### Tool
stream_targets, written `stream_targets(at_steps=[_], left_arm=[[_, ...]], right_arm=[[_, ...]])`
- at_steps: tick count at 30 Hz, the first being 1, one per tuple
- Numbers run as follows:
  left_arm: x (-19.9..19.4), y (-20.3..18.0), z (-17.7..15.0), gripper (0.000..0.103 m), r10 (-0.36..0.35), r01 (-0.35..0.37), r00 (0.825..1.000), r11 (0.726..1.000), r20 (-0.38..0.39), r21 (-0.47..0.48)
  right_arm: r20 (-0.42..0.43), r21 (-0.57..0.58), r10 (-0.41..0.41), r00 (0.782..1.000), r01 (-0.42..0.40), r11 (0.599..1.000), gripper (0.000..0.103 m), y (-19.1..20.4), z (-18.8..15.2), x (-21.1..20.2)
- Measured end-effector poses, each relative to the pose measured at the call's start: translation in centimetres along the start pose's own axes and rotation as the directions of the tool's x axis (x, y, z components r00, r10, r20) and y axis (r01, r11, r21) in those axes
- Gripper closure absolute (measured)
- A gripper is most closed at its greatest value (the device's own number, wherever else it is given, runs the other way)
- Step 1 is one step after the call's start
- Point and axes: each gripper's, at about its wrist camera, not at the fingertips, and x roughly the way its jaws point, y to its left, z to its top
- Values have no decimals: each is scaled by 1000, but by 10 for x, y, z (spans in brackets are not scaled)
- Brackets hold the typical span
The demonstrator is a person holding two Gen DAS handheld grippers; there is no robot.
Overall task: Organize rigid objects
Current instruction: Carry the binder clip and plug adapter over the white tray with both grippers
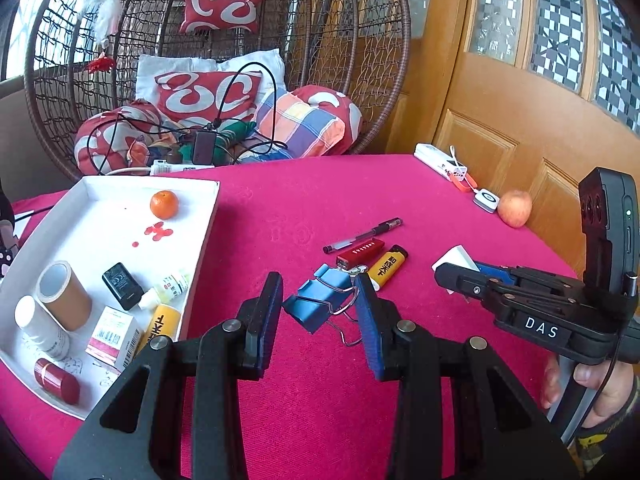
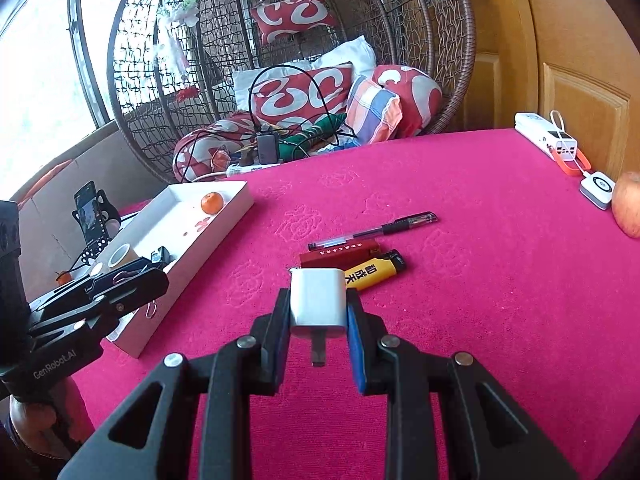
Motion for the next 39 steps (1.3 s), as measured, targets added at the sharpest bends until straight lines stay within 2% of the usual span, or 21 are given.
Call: stream_targets(at_steps=[18, 25, 29, 32, 39], left_arm=[[-18, 30, -1, 67, 7, -4, 999, 998, 44, -68], [-24, 54, 5, 67, 34, -28, 997, 994, 66, -102], [-21, 78, 19, 67, 64, -54, 995, 990, 73, -132], [-14, 108, 37, 67, 108, -96, 992, 981, 67, -168], [4, 190, 63, 67, 198, -186, 980, 936, 8, -298]], right_arm=[[-19, -61, 19, 1000, -20, 998, 78, 33, 2, 7], [-15, -101, 27, 1000, -28, 994, 78, 51, 16, 13], [-10, -118, 54, 998, -55, 991, 78, 64, 34, 21], [-32, -109, 110, 993, -113, 988, 78, 77, 51, 36], [-80, -120, 198, 977, -206, 971, 78, 127, 78, 83]])
